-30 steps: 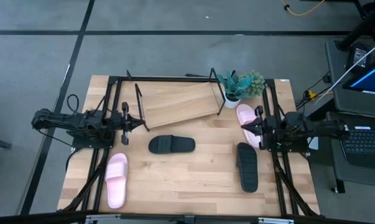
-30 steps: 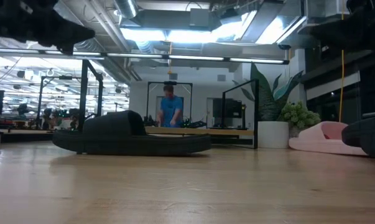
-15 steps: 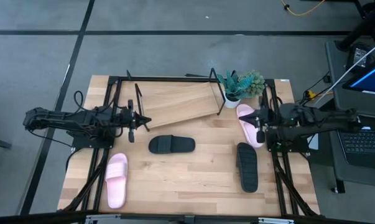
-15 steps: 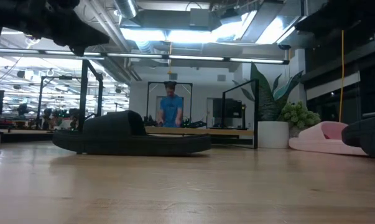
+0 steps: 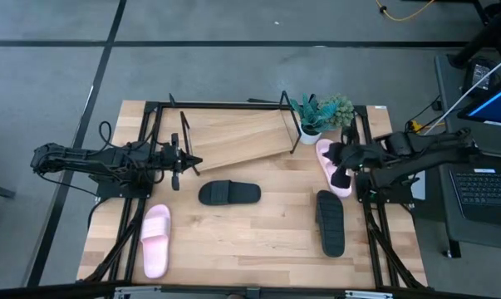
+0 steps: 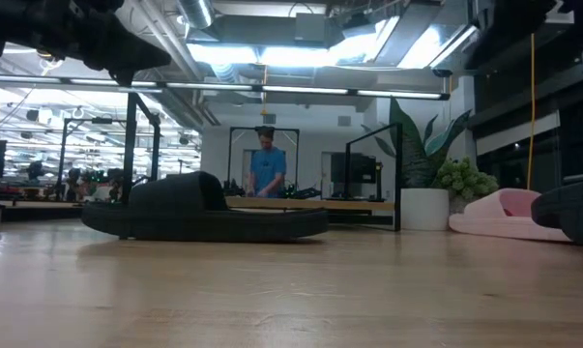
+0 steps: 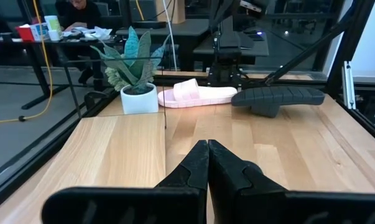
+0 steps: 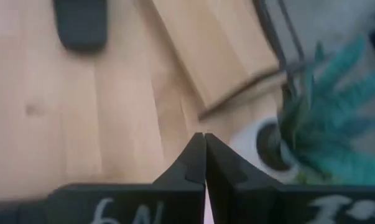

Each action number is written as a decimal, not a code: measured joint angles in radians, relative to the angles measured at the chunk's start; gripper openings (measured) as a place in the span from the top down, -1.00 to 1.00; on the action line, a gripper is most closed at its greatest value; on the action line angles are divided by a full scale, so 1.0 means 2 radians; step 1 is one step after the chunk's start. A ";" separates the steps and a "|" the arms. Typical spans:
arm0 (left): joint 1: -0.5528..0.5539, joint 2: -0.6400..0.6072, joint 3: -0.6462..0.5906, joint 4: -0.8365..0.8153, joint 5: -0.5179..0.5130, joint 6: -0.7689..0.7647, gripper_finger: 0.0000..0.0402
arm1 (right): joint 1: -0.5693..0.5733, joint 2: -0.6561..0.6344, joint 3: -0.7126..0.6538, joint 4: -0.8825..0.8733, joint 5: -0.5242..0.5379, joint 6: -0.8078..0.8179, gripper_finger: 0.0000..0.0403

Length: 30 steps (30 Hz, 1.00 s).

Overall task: Pick and place slides into the shelf
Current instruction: Put the top pink slide on the shelf

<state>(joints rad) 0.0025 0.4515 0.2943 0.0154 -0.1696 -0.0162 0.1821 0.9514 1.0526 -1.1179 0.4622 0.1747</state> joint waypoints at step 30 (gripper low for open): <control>0.000 0.000 0.000 0.015 0.000 0.033 1.00 | 0.089 0.121 -0.045 -0.172 0.002 0.265 0.70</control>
<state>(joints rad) 0.0021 0.4515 0.2947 0.0463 -0.1699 0.0503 0.3595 1.1942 0.9635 -1.4612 0.4659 0.7037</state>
